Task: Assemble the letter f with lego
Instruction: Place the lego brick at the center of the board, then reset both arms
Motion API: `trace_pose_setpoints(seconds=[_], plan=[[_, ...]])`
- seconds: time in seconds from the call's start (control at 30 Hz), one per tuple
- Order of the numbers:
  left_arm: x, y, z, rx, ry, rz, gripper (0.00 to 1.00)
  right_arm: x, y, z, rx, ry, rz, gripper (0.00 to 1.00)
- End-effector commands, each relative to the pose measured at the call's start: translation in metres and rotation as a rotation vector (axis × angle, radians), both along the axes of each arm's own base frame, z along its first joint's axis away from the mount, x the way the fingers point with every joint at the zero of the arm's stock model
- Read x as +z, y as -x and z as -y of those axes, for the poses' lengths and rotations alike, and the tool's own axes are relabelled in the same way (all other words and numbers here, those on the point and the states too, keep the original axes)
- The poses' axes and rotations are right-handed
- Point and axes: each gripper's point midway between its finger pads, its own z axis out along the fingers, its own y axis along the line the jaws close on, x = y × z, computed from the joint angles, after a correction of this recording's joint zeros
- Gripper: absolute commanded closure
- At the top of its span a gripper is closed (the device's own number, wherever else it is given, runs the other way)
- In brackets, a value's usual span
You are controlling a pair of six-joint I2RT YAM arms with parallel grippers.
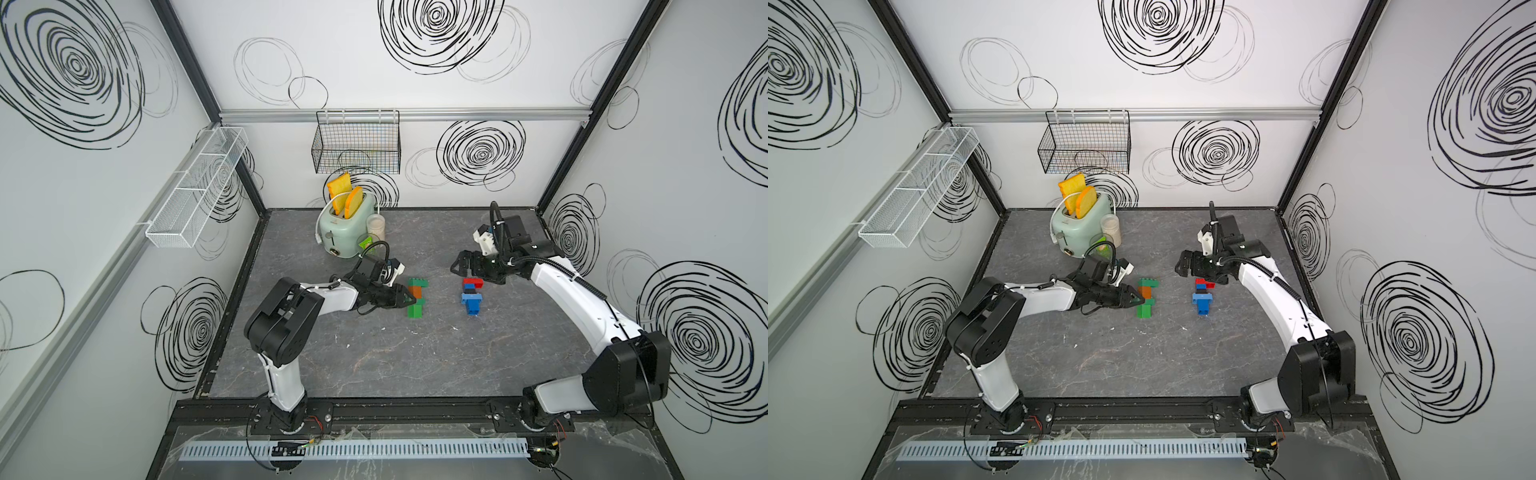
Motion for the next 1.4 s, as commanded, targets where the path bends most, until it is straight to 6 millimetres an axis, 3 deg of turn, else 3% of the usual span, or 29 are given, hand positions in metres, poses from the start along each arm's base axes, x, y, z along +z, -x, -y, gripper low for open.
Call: trace_pose_setpoints(seconds=[0.0, 0.27, 0.5, 0.63, 0.8, 0.87, 0.9, 1.0, 1.13, 1.27, 1.37], plan=[[0.001, -0.011, -0.003, 0.034, 0.001, -0.011, 0.62, 0.009, 0.005, -0.006, 0.048, -0.043, 0.031, 0.01], [-0.011, -0.016, -0.014, 0.070, -0.044, -0.029, 0.49, 0.010, 0.008, -0.010, 0.078, -0.061, 0.028, 0.01], [-0.014, -0.024, -0.029, 0.128, -0.098, -0.014, 0.44, 0.015, 0.012, -0.020, 0.122, -0.116, 0.026, 0.01], [-0.005, -0.033, -0.048, 0.197, -0.147, 0.027, 0.37, 0.019, 0.017, -0.029, 0.157, -0.166, 0.023, 0.01], [0.027, -0.043, -0.076, 0.269, -0.220, 0.128, 0.28, 0.021, 0.017, -0.030, 0.164, -0.168, 0.038, 0.01], [0.043, -0.045, -0.095, 0.319, -0.254, 0.159, 0.16, 0.017, 0.010, -0.022, 0.119, -0.123, 0.056, 0.01], [0.051, -0.047, -0.104, 0.344, -0.267, 0.175, 0.01, 0.016, 0.006, -0.018, 0.096, -0.099, 0.072, 0.01], [0.071, -0.055, -0.137, 0.426, -0.304, 0.194, 0.02, 0.010, -0.017, 0.001, -0.003, 0.005, 0.145, 0.01], [0.089, -0.074, -0.204, 0.610, -0.395, 0.245, 0.02, 0.010, -0.054, 0.036, -0.182, 0.142, 0.272, 0.01], [0.089, -0.089, -0.288, 0.881, -0.620, 0.282, 0.02, 0.015, -0.085, 0.074, -0.327, 0.247, 0.343, 0.01], [0.083, -0.090, -0.319, 0.951, -0.639, 0.366, 0.02, 0.012, -0.099, 0.116, -0.473, 0.419, 0.394, 0.01]])
